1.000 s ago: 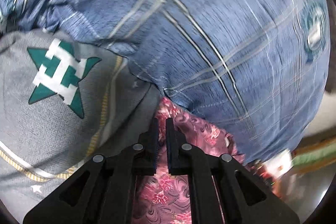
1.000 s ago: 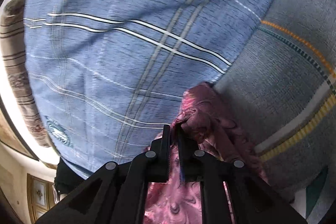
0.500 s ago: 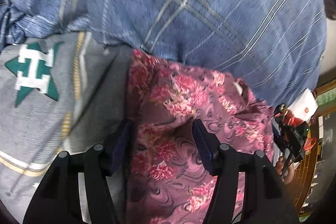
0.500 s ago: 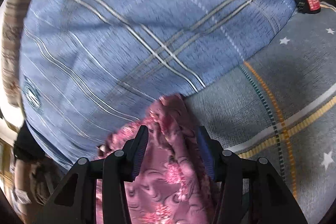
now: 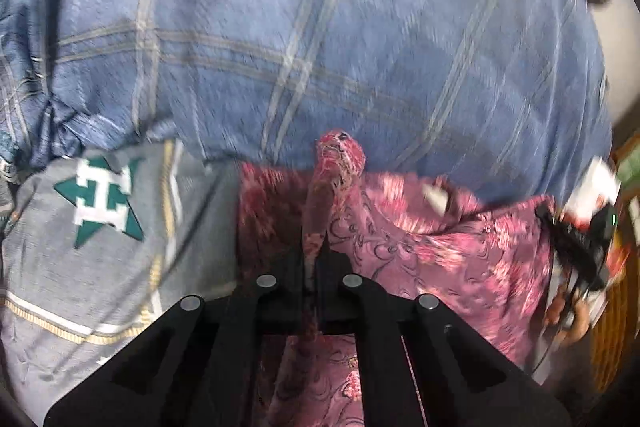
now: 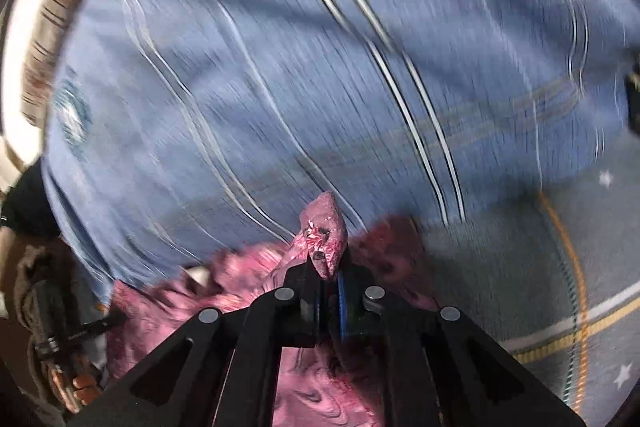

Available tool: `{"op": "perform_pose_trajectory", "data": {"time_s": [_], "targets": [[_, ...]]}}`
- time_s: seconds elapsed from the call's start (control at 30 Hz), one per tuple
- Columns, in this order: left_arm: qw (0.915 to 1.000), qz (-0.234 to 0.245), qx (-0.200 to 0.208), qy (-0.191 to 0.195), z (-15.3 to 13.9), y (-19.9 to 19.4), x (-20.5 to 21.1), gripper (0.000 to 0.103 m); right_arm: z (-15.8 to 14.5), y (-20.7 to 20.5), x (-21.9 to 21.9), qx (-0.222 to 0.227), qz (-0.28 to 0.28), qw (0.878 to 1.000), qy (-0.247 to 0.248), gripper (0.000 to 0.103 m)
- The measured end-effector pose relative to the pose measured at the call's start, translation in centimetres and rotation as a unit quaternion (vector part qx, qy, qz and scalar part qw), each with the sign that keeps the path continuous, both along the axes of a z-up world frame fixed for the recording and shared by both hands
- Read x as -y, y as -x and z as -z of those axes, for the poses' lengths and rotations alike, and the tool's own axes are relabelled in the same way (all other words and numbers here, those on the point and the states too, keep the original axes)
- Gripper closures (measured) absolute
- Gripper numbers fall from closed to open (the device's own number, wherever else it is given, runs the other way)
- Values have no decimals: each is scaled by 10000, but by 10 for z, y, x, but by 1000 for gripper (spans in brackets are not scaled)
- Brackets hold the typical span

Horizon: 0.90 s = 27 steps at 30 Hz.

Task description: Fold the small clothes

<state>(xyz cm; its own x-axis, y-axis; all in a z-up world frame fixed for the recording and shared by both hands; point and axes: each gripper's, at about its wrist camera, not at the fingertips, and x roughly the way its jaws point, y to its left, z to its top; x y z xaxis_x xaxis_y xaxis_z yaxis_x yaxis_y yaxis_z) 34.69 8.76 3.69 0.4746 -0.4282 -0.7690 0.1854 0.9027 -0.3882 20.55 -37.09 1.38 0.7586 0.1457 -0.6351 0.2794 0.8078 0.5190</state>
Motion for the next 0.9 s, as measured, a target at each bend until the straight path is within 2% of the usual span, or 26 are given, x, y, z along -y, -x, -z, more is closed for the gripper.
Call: {"op": "perform_pose_trajectory", "data": {"time_s": [0.1, 0.17, 0.27, 0.37, 0.4, 0.43, 0.5, 0.57, 0.63, 0.67, 0.73, 0.77, 0.8, 0.83, 0.87, 0.9], "targets": [[9992, -338, 141, 136, -7, -10, -16, 101, -16, -1, 11, 344, 217, 9991, -122, 98], [9989, -458, 20, 64, 4, -21, -17, 101, -10, -8, 19, 256, 307, 9991, -132, 98], [9972, -560, -429, -237, 40, -39, -12, 101, 16, -29, 16, -160, 379, 9991, -132, 97], [9928, -659, -907, -423, 74, -53, -9, 99, 53, -43, 18, -810, 512, 9951, -255, 97], [9930, -707, -870, -383, 74, -53, -10, 98, 67, -47, 20, -1175, 555, 9912, -259, 95], [9928, -740, -862, -377, 68, -54, -14, 98, 71, -48, 20, -1346, 585, 9888, -256, 92], [9936, -772, -796, -208, 53, -50, -25, 98, 63, -41, 20, -1189, 621, 9906, -249, 91], [9955, -820, -464, 14, 30, -36, -38, 98, 38, -23, 16, -666, 643, 9957, -98, 90], [9972, -689, -153, 232, 10, -15, -43, 98, 19, -7, 5, -109, 285, 9994, -146, 90], [9977, -593, -69, 319, 5, -5, -41, 97, 17, -3, -3, -32, 108, 9998, -155, 90], [9985, -363, -95, 387, 7, 9, -27, 87, 26, -4, -17, -214, -234, 9993, -198, 90], [9991, -256, -184, 284, 15, 12, -15, 84, 37, -8, -25, -428, -353, 9983, -173, 91], [9992, -167, -359, -3, 29, 14, -2, 84, 52, -13, -32, -798, -469, 9956, -109, 93], [9981, -92, -548, -268, 41, 16, 7, 84, 63, -14, -37, -1067, -543, 9928, 19, 103], [9953, -32, -793, -550, 54, 16, 14, 84, 56, -9, -37, -924, -438, 9947, 113, 103], [9959, -108, -679, -580, 54, 21, 11, 84, 50, -1, -36, -946, -315, 9949, 138, 103]]}}
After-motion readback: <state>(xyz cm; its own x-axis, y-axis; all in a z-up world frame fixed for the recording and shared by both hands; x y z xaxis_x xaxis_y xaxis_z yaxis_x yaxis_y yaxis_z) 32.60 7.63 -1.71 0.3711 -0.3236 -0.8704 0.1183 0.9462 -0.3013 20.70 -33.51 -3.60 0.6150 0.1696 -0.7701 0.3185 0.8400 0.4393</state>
